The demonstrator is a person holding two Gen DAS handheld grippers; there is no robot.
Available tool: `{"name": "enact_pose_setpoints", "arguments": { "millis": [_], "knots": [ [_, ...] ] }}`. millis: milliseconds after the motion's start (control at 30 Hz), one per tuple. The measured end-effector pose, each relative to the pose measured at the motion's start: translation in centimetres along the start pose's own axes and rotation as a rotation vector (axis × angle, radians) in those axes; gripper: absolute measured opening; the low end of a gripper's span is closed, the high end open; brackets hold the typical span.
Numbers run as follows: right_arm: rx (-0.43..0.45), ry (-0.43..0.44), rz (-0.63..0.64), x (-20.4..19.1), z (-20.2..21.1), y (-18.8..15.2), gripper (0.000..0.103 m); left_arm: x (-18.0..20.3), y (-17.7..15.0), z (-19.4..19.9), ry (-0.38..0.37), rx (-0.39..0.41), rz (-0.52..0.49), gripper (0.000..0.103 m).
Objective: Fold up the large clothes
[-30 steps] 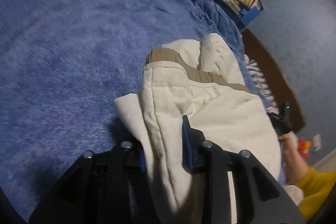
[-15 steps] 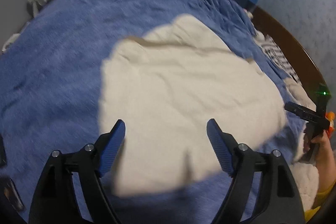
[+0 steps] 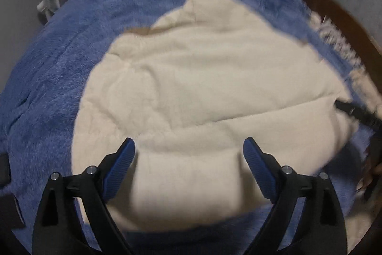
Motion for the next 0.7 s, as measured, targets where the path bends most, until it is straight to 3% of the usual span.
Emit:
{"name": "enact_pose_setpoints", "arguments": {
  "millis": [167, 300, 333, 533, 633, 700],
  "knots": [
    [0.087, -0.002, -0.017, -0.4, 2.5, -3.2, 0.096, 1.2, -3.5, 3.4, -0.040, 0.120, 0.086, 0.095],
    [0.119, -0.029, 0.041, -0.8, 3.0, -5.8, 0.096, 2.8, -6.2, 4.9, 0.098, 0.214, 0.064, 0.095],
    [0.133, -0.036, 0.057, -0.8, 3.0, -6.3, 0.096, 3.1, -7.2, 5.1, 0.095, 0.234, 0.051, 0.095],
    [0.206, -0.153, 0.167, -1.2, 3.8, -9.1, 0.096, 2.5, -9.4, 3.9, 0.069, 0.185, 0.054, 0.095],
    [0.223, -0.157, 0.167, -0.7, 3.7, -10.7, 0.096, 1.7, -10.3, 2.6, 0.074, 0.158, 0.059, 0.095],
    [0.188, -0.138, 0.128, -0.2, 2.9, -11.1, 0.096, 1.4, -10.6, 2.0, 0.106, 0.146, 0.075, 0.095]
  ]
}}
Point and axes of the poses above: each gripper's, at about its wrist camera, not at the fingertips, and z roughly against the way its jaws point, x to its right, y to its top, the point moved 2 cm from there along -z, roughly the way its jaws point, and after that the axes turned 11 degrees about -x, right-handed, at the moved point
